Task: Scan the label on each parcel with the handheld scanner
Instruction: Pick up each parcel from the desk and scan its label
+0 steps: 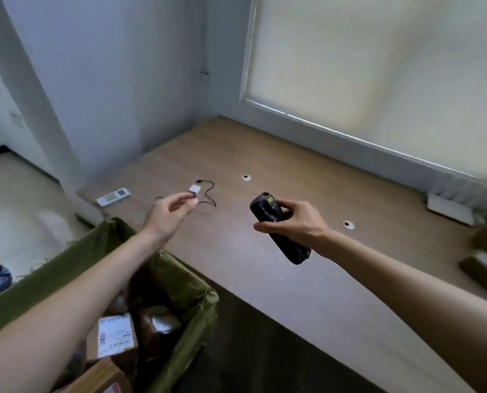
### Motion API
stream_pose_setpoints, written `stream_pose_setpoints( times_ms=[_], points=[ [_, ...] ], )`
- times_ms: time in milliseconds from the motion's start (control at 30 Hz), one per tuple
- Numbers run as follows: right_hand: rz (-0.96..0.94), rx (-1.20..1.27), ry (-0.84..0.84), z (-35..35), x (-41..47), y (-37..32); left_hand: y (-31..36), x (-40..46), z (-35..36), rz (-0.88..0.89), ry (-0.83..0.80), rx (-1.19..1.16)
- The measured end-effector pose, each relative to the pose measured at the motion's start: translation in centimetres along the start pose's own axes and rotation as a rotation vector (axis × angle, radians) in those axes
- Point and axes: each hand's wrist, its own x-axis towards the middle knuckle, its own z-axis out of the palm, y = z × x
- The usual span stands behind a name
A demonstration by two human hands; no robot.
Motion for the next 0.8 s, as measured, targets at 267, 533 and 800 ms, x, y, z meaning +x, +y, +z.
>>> stream_pose_setpoints(
  times_ms=[267, 533, 800],
  points=[
    [0.149, 0.037, 0.346, -18.9, -12.7, 9.1, 17.1, -2.2, 17.9, 0.241, -0.309, -0.048],
    [0.390, 0.074, 0.584, -33.7, -31.1, 23.2, 29.9, -12.5, 39.8, 0.375, -0.647, -0.087],
    [0.625, 0.021, 0.818, -42.8, -48.1, 35.5, 37.4, -25.9, 58.9, 0.500, -0.873, -0.095]
  ],
)
